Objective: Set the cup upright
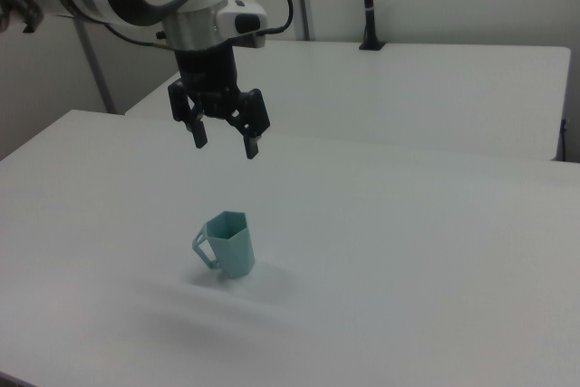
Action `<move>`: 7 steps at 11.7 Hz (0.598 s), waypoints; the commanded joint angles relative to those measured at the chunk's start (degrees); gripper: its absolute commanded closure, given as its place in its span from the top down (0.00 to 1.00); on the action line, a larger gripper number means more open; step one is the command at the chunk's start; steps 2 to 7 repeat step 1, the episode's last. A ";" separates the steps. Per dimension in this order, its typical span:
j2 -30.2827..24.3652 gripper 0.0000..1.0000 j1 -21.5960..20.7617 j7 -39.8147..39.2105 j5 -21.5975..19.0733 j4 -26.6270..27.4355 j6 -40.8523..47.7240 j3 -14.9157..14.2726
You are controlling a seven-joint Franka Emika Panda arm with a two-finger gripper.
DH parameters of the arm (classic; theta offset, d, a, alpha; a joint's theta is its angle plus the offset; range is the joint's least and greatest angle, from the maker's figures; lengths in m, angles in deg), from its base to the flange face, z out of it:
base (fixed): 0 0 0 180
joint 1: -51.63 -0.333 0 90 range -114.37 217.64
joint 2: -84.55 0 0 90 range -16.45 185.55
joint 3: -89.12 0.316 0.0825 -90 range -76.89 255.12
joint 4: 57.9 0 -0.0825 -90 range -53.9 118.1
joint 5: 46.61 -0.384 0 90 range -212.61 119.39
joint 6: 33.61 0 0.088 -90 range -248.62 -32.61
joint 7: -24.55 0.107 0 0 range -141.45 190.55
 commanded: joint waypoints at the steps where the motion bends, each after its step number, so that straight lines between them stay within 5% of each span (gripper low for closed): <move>1: -0.48 1.00 -0.70 -0.86 0.98 -0.52 1.44 0.05; 7: -0.48 1.00 -0.70 -0.86 0.98 -0.52 1.44 0.05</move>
